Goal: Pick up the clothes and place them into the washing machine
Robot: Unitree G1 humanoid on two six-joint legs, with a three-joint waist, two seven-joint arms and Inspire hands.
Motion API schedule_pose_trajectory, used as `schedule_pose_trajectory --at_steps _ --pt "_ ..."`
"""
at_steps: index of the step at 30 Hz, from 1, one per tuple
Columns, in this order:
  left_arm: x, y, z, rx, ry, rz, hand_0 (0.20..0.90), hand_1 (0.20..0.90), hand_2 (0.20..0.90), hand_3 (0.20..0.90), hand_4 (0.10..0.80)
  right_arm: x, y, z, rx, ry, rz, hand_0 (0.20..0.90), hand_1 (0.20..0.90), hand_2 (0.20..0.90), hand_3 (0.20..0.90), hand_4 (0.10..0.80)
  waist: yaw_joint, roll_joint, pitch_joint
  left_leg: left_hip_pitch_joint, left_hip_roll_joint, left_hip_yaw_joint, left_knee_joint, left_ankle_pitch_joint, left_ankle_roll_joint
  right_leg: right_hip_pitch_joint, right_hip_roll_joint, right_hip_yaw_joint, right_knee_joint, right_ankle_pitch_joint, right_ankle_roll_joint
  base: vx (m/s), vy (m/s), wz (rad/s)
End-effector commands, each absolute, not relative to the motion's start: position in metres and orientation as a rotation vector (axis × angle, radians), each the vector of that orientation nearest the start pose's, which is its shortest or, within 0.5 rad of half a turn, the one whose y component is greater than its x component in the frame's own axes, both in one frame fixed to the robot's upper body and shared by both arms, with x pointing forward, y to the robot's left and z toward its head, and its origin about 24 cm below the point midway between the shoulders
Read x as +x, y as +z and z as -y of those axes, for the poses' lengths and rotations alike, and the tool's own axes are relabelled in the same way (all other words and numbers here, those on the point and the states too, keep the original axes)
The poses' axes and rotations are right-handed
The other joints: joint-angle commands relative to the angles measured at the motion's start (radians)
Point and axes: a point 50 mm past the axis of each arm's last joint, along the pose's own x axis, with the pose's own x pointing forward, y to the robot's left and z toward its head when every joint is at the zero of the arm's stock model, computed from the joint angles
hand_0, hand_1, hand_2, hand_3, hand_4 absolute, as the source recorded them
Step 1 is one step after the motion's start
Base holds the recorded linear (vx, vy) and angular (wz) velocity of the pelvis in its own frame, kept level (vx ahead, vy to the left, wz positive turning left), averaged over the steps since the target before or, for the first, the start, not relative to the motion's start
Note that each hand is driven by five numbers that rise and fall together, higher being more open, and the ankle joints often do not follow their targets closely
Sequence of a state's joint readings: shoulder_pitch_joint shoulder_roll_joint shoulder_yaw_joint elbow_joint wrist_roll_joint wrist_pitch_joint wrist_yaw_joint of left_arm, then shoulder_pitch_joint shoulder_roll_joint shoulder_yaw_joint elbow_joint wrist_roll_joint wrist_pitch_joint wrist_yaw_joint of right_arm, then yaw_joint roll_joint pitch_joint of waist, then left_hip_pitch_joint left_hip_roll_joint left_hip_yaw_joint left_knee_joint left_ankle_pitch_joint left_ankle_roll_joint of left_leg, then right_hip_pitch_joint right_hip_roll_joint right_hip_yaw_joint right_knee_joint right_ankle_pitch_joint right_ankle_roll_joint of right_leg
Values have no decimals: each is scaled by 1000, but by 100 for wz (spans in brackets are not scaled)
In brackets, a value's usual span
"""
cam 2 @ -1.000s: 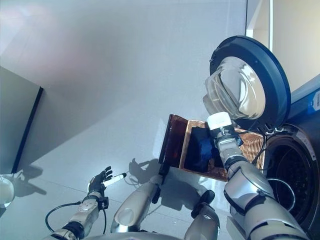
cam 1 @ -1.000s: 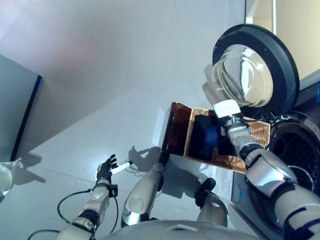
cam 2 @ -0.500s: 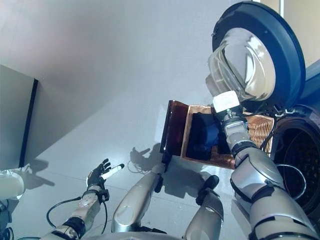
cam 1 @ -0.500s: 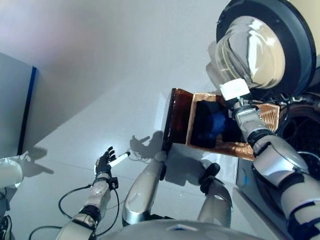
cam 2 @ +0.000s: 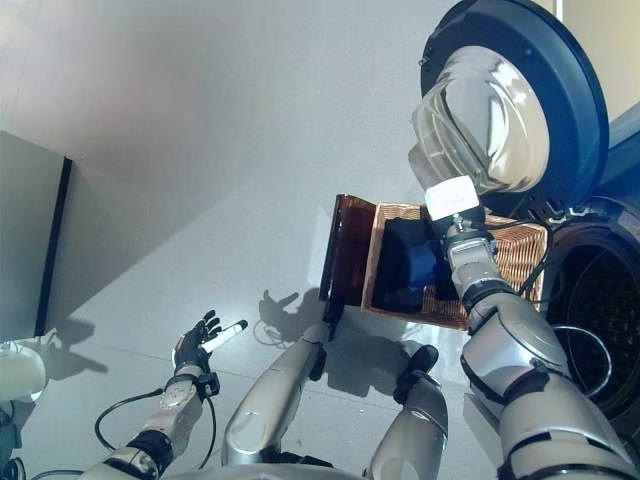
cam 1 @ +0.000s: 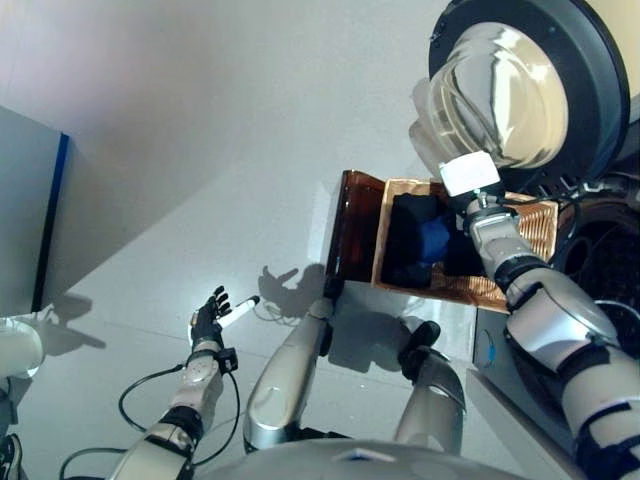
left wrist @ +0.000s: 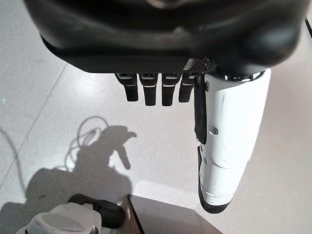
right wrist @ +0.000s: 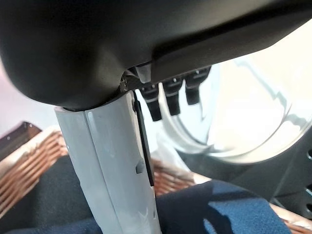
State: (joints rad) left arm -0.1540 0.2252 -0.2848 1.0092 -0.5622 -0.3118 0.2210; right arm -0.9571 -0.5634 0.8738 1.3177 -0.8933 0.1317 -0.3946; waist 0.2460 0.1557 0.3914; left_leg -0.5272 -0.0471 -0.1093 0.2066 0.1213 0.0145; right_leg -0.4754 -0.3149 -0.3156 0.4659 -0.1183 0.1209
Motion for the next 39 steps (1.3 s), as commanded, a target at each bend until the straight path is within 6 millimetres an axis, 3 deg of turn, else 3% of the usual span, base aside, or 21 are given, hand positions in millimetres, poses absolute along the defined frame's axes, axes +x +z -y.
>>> schedule_pose_trajectory --at_steps 1,3,4,7,17,25,34,39 --pt "202 -98 -234 -32 439 -533 900 900 900 900 800 395 140 261 -2179 -237 29 900 900 900 900 800 -3 19 -4 -33 -3 -1 49 -52 -80 101 29 -12 -60 16 -33 -112 25 -3" --pt "202 -98 -234 -29 439 -535 900 900 900 900 800 395 138 257 -2169 -232 40 900 900 900 900 800 -7 10 -9 -8 0 -3 39 -71 -89 126 31 -6 -65 -7 -25 22 -40 -5" --pt "202 -98 -234 -28 438 -535 900 900 900 900 800 395 138 256 -2165 -229 46 900 900 900 900 800 -4 17 -10 -8 3 -5 25 -39 -84 128 35 -19 -80 22 -31 -13 -31 -8" --pt "200 -99 -234 -27 439 -542 900 900 900 900 800 395 136 252 -2159 -219 52 900 900 900 900 800 -3 17 -15 12 9 -7 5 -30 -87 148 37 -24 -94 25 -29 -31 -11 -7" --pt "185 -109 -240 -33 483 -608 900 900 900 900 800 389 100 220 -2057 -72 103 900 900 900 900 800 -17 -15 -37 74 31 -14 -28 -16 -94 212 56 -38 -121 18 -29 -2 -23 0" --pt "181 -112 -240 -41 494 -626 900 900 900 900 800 379 73 210 -2038 14 89 900 900 900 900 800 -32 -24 -12 53 39 -19 -7 -14 -95 191 64 -49 -81 -3 -33 -41 -35 4" --pt "183 -110 -244 -46 513 -612 900 900 900 900 800 378 71 214 -2020 3 72 900 900 900 900 800 -42 -21 9 26 37 -16 29 -22 -93 164 62 -41 -34 -16 -39 -8 -4 0" --pt "182 -110 -246 -50 522 -613 900 900 900 900 800 373 63 207 -2002 49 92 900 900 900 900 800 -53 -26 13 23 40 -15 40 -26 -97 158 65 -38 -18 -27 -43 -6 -8 2"
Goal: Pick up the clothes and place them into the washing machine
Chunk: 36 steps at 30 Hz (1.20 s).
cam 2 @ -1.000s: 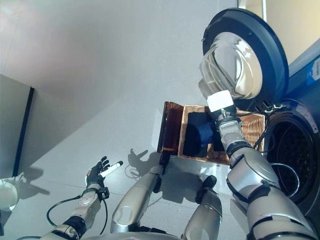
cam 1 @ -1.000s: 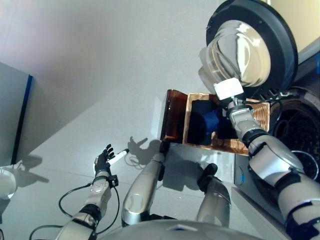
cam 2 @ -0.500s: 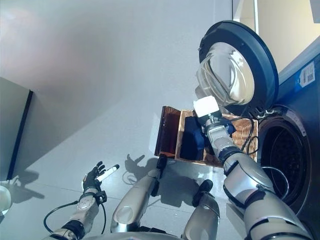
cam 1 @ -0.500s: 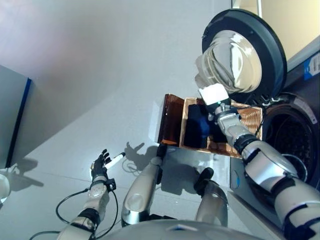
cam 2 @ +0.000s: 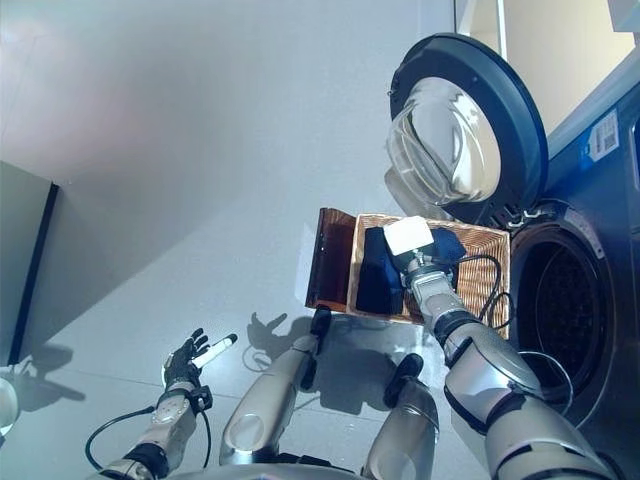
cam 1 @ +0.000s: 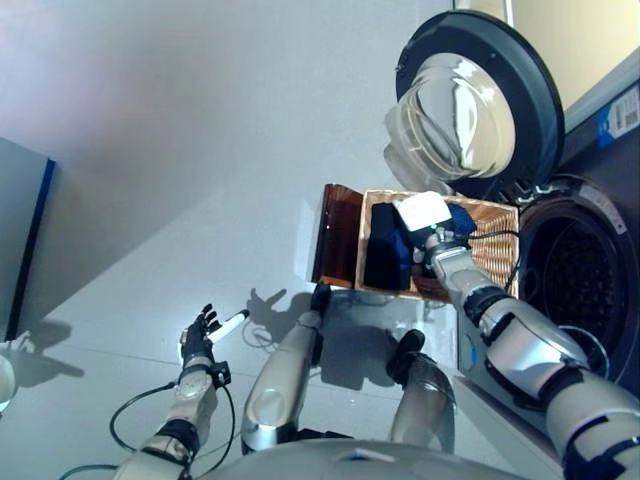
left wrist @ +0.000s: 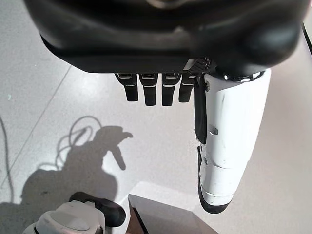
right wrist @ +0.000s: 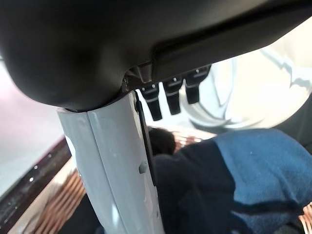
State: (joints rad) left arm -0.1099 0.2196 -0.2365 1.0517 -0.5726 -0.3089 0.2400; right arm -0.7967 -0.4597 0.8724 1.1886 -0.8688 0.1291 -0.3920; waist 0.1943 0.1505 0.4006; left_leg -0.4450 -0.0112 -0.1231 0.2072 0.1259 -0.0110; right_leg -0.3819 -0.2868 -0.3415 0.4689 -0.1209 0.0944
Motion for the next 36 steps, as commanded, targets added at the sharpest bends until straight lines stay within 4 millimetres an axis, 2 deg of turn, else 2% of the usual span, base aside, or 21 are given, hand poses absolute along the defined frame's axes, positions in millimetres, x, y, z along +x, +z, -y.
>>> schedule_pose_trajectory --at_steps 1,7,11,12,13,14,15,20,26,32,33,34,35,36 --pt "182 -110 -247 -51 525 -613 900 900 900 900 800 372 61 207 -2001 56 94 900 900 900 900 800 -3 -22 4 -60 5 0 40 -32 -72 64 38 -12 -20 -25 -17 0 0 0" --pt "181 -110 -248 -50 531 -611 900 900 900 900 800 365 50 211 -2000 85 72 900 900 900 900 800 -11 -25 7 -66 15 7 46 -33 -74 53 44 -6 -15 -28 -20 -12 -3 -4" --pt "182 -110 -246 -47 519 -610 900 900 900 900 800 360 43 225 -2026 76 8 900 900 900 900 800 -10 -19 8 -79 15 9 53 -31 -73 40 45 -6 -9 -29 -22 15 -12 -2" --pt "182 -110 -246 -49 518 -610 900 900 900 900 800 359 41 228 -2033 73 -11 900 900 900 900 800 -12 -24 6 -71 12 9 58 -58 -78 46 42 5 -2 -54 -14 85 -37 -2" --pt "183 -109 -246 -47 515 -603 900 900 900 900 800 358 40 232 -2040 66 -30 900 900 900 900 800 -11 -21 8 -73 10 9 57 -58 -78 42 41 5 -1 -54 -14 0 0 0" --pt "184 -108 -246 -44 514 -598 900 900 900 900 800 358 41 237 -2044 48 -50 900 900 900 900 800 -7 -10 12 -88 10 11 53 -30 -72 30 41 -6 -5 -29 -21 0 0 0" --pt "184 -108 -246 -43 513 -599 900 900 900 900 800 357 41 241 -2052 40 -67 900 900 900 900 800 -8 -15 9 -81 8 11 58 -56 -77 33 39 4 3 -53 -13 0 0 0" --pt "186 -107 -246 -39 510 -598 900 900 900 900 800 354 43 259 -2084 -5 -141 900 900 900 900 800 -2 0 18 -104 -2 13 66 -57 -70 2 29 10 22 -56 -13 21 -5 2" --pt "200 -100 -239 -40 485 -549 900 900 900 900 800 347 47 287 -2119 -84 -261 900 900 900 900 800 18 37 28 -168 -22 14 93 -59 -58 -58 4 7 57 -59 -14 21 30 5" --pt "209 -94 -233 -42 462 -516 900 900 900 900 800 343 53 302 -2125 -145 -316 900 900 900 900 800 35 58 25 -202 -36 14 102 -58 -54 -90 -10 10 78 -62 -16 32 19 10" --pt "213 -92 -228 -42 443 -500 900 900 900 900 800 341 56 311 -2138 -169 -345 812 812 812 812 737 46 70 22 -210 -42 11 100 -56 -53 -99 -17 10 81 -62 -15 49 20 7" --pt "215 -91 -227 -39 436 -493 900 900 900 900 800 340 58 313 -2143 -177 -353 461 461 461 461 486 52 75 21 -212 -45 10 98 -55 -52 -100 -18 10 81 -61 -15 66 28 4" --pt "216 -90 -226 -38 432 -489 900 900 900 900 800 340 60 317 -2150 -192 -360 200 200 200 200 300 57 80 19 -214 -48 9 97 -53 -51 -103 -20 10 81 -61 -14 51 17 9" --pt "217 -89 -223 -40 424 -481 900 900 900 900 800 338 61 319 -2158 -194 -371 200 200 200 200 300 62 83 15 -214 -51 8 95 -52 -50 -101 -22 8 80 -59 -13 55 16 11"
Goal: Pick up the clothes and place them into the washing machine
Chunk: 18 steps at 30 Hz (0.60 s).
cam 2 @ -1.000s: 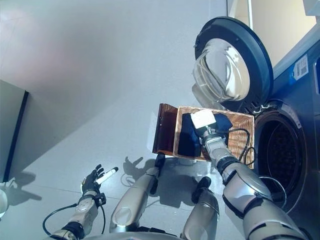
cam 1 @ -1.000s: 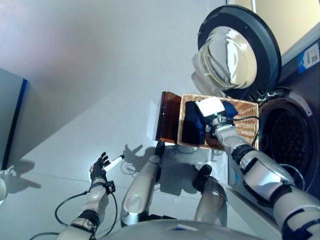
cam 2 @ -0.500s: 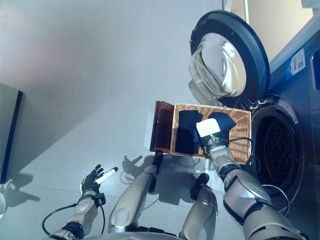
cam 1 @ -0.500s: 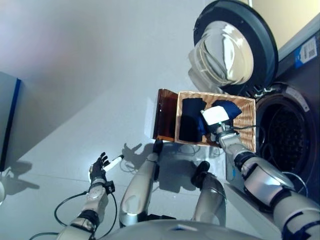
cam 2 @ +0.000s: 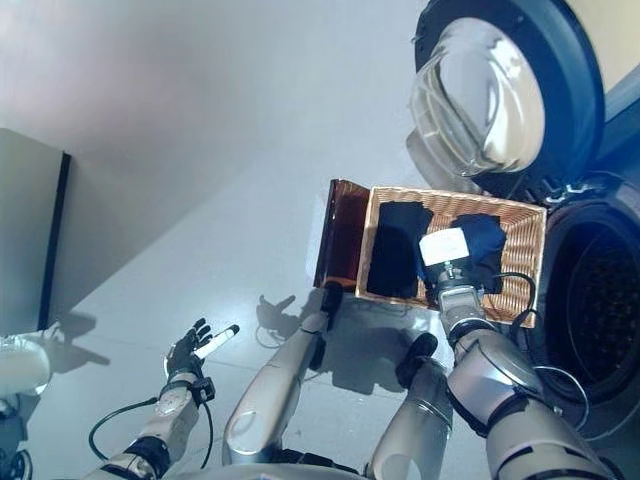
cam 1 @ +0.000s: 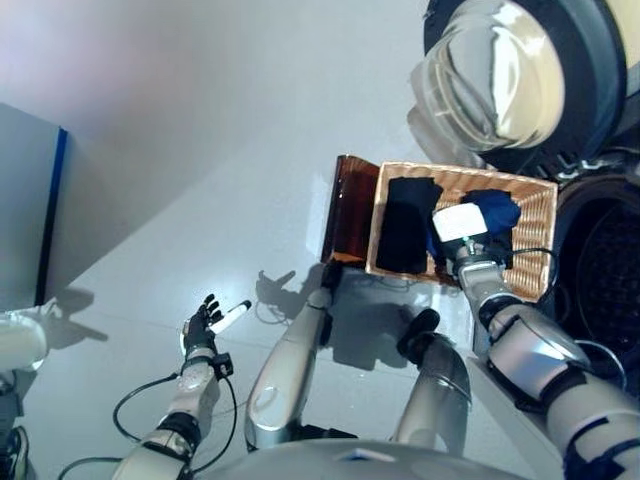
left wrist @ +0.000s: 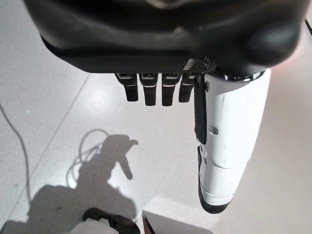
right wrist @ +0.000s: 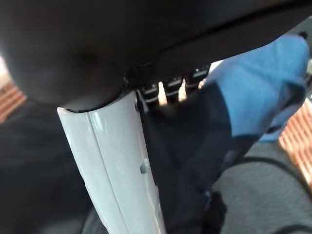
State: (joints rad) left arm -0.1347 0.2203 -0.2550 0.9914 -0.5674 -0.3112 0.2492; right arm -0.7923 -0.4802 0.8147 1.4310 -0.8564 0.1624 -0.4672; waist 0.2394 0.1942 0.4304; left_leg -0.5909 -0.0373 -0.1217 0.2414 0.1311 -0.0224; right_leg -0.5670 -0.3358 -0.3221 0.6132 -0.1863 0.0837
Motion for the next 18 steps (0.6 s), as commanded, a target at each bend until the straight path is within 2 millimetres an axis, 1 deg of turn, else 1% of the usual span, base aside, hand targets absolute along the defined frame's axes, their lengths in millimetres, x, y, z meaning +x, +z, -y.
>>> schedule_pose_trajectory --at_steps 1,4,9,12,16,18 --pt "217 -89 -222 -37 417 -481 900 900 900 900 800 338 61 320 -2161 -193 -375 200 200 200 200 300 20 43 -17 -67 -27 5 57 -57 -39 85 26 -13 -66 6 -2 73 23 15" --pt "216 -90 -219 -25 405 -486 900 900 900 900 800 338 66 324 -2201 -196 -370 200 200 200 200 300 34 53 -25 -52 -32 4 39 -52 -38 97 20 -14 -73 11 3 47 20 13" --pt "214 -92 -218 -10 397 -494 900 900 900 900 800 341 70 323 -2226 -196 -348 200 200 200 200 300 39 56 -28 -25 -33 4 14 -45 -39 114 20 -13 -90 18 5 26 12 2" --pt "212 -93 -218 -5 395 -503 900 900 900 900 800 344 77 323 -2255 -197 -327 200 200 200 200 300 37 53 -30 0 -31 5 -7 -40 -40 133 24 -10 -112 28 7 0 0 0" --pt "211 -93 -221 -7 409 -504 900 900 900 900 800 352 91 323 -2302 -212 -277 200 200 200 200 300 31 41 -31 30 -27 10 -26 -38 -40 158 30 -1 -139 39 9 9 4 -2" --pt "211 -93 -224 -10 421 -501 900 900 900 900 800 357 103 321 -2304 -241 -246 200 200 200 200 300 28 31 -33 45 -22 14 -35 -37 -41 173 35 2 -158 47 10 21 1 -4"
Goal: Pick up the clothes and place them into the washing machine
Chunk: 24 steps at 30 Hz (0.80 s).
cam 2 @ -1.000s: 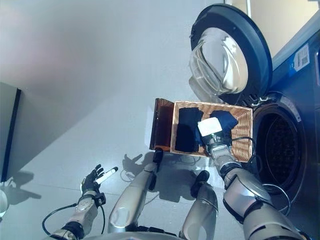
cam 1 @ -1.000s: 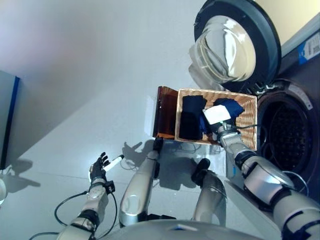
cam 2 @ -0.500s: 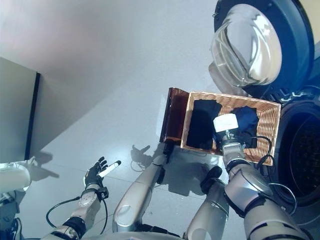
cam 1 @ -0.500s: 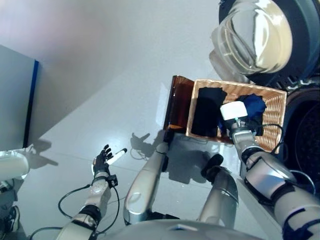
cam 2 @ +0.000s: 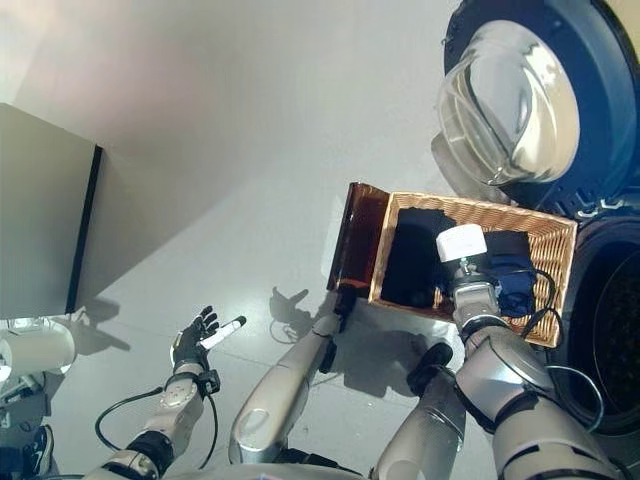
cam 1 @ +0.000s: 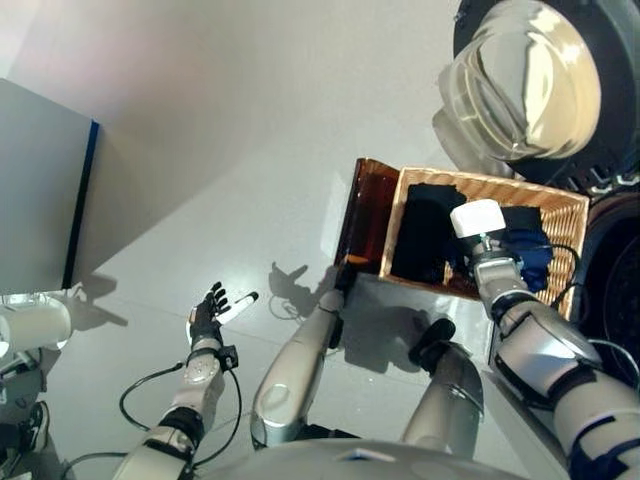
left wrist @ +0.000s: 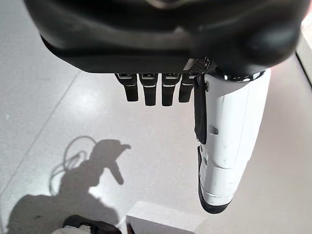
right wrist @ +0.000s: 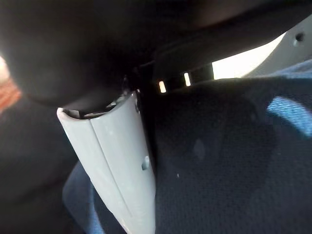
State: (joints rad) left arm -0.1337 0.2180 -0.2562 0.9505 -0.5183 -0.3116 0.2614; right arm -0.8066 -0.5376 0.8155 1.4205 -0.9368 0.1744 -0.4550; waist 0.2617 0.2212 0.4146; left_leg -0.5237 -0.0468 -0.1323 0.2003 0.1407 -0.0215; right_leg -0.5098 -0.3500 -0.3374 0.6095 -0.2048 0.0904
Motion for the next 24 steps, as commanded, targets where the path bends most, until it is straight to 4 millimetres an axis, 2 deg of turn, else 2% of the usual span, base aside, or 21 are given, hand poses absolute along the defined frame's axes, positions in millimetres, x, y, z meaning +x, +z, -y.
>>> schedule_pose_trajectory --at_steps 1,2,6,7,8,12,15,17,18,21,22,23,24 --pt "211 -93 -225 -12 426 -501 900 900 900 900 800 360 110 321 -2298 -262 -227 200 200 200 200 300 4 -1 -19 -15 -10 26 3 -45 -43 123 50 19 -161 69 4 12 1 -4" --pt "211 -93 -225 -12 426 -500 900 900 900 900 800 360 110 321 -2298 -263 -227 200 200 200 200 300 4 -1 -18 -14 -10 26 2 -45 -43 124 50 19 -161 70 4 0 0 0" --pt "208 -94 -230 -23 461 -508 900 900 900 900 800 372 134 311 -2193 -359 -114 200 200 200 200 300 -14 -37 -29 29 5 31 -30 -39 -44 169 65 21 -213 91 10 25 2 -14" --pt "208 -94 -230 -23 460 -508 900 900 900 900 800 372 134 311 -2193 -359 -114 200 200 200 200 300 -14 -37 -29 29 5 31 -30 -39 -44 169 65 21 -213 91 10 -47 48 -11" --pt "206 -95 -233 -31 478 -511 900 900 900 900 800 377 142 304 -2110 -397 -64 200 200 200 200 300 -17 -44 -36 32 15 36 -46 -12 -36 176 74 14 -246 133 5 -57 50 1" --pt "199 -99 -236 -47 508 -532 900 900 900 900 800 381 145 293 -1833 -466 -9 200 200 200 200 300 -35 -81 -44 52 24 42 -59 -11 -35 206 85 17 -296 155 10 2 19 -12" --pt "192 -103 -238 -47 522 -555 900 900 900 900 800 381 138 285 -1584 -501 20 200 200 200 200 300 -51 -101 -49 64 30 49 -71 -11 -33 221 92 21 -328 169 13 14 19 -10" --pt "187 -106 -240 -49 540 -571 900 900 900 900 800 379 130 279 -1313 -543 24 200 200 200 200 300 -62 -112 -51 68 34 60 -71 -15 -31 223 94 28 -343 181 15 7 40 -16" --pt "185 -107 -239 -48 539 -578 900 900 900 900 800 376 121 278 -1233 -555 12 200 200 200 200 300 -67 -113 -51 70 34 64 -70 -17 -29 225 96 31 -351 185 15 9 54 -14" --pt "179 -109 -242 -37 541 -593 900 900 900 900 800 368 99 276 -840 -617 -39 200 200 200 200 300 -73 -113 -52 75 34 74 -70 -23 -25 228 92 38 -368 195 18 2 50 -19" --pt "180 -108 -242 -30 537 -585 900 900 900 900 800 359 81 282 -581 -691 -101 200 200 200 200 300 -71 -109 -53 76 32 80 -69 -27 -23 226 89 37 -373 198 20 0 34 -18" --pt "180 -108 -242 -29 536 -585 900 900 900 900 800 359 81 282 -581 -691 -101 200 200 200 200 300 -70 -109 -53 76 32 80 -69 -27 -23 226 89 38 -373 198 20 -2 28 -15" --pt "182 -106 -243 -31 537 -573 900 900 900 900 800 357 76 281 -431 -714 -105 200 200 200 200 300 -70 -107 -51 74 29 81 -66 -30 -21 223 87 37 -371 197 20 -9 25 -5"
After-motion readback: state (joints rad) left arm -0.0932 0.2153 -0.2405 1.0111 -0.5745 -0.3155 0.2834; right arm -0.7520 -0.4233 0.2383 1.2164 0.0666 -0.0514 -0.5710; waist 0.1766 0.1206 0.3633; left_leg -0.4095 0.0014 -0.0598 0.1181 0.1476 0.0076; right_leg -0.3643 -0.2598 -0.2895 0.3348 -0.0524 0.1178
